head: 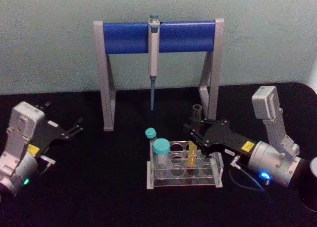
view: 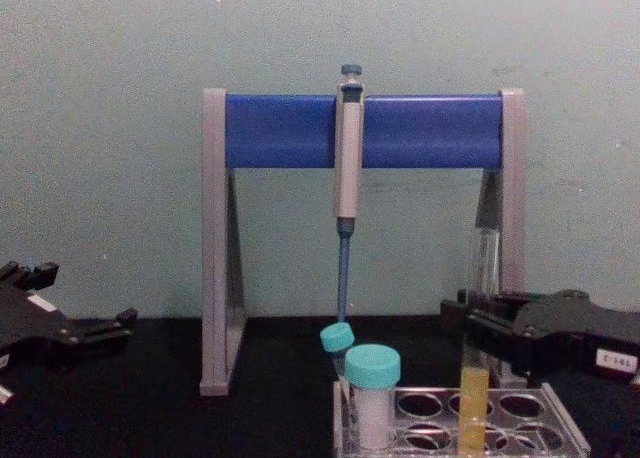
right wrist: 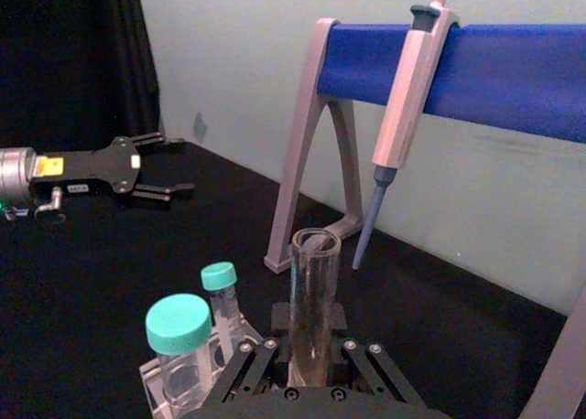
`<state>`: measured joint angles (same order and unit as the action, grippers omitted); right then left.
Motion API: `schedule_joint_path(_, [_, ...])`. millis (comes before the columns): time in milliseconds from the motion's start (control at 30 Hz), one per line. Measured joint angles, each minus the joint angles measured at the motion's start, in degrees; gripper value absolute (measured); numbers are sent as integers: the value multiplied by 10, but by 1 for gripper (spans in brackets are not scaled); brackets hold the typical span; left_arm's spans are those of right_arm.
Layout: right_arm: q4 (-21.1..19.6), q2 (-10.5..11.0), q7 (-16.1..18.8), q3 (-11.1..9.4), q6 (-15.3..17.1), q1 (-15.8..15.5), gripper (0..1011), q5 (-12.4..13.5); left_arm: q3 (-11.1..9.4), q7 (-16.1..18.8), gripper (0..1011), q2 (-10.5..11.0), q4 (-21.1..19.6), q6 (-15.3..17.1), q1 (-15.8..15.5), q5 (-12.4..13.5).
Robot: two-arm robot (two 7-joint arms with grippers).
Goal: Pick up the test tube from the test tube rack, shake it, then place it back into the test tube rack.
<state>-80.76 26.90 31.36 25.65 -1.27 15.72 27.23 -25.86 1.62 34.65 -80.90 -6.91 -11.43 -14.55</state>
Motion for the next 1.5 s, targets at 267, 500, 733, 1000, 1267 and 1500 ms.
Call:
schedule_joint_path(267, [3,-2,-2,-1,2,-1,232,-5,0,0,1010,0,0,0,0,0])
schedule_joint_path(500, [2,-2,-3,-1,2,-2,232,-8,0,0,1010,0,0,0,0,0])
schedule_joint_path(733, [2,-2,-3,-1,3,-2,232,-7,0,0,1009,0,0,0,0,0])
schedule_joint_path(1000, [2,-2,-3,-1,3,-2,360,-7,0,0,1010,0,0,0,0,0])
schedule_joint_path(1267, [2,-2,-3,-1,3,-2,620,-7,0,0,1010,0,0,0,0,0])
schedule_joint_path(1500, [2,-2,-3,-1,3,-2,861,-7,0,0,1009,0,0,0,0,0])
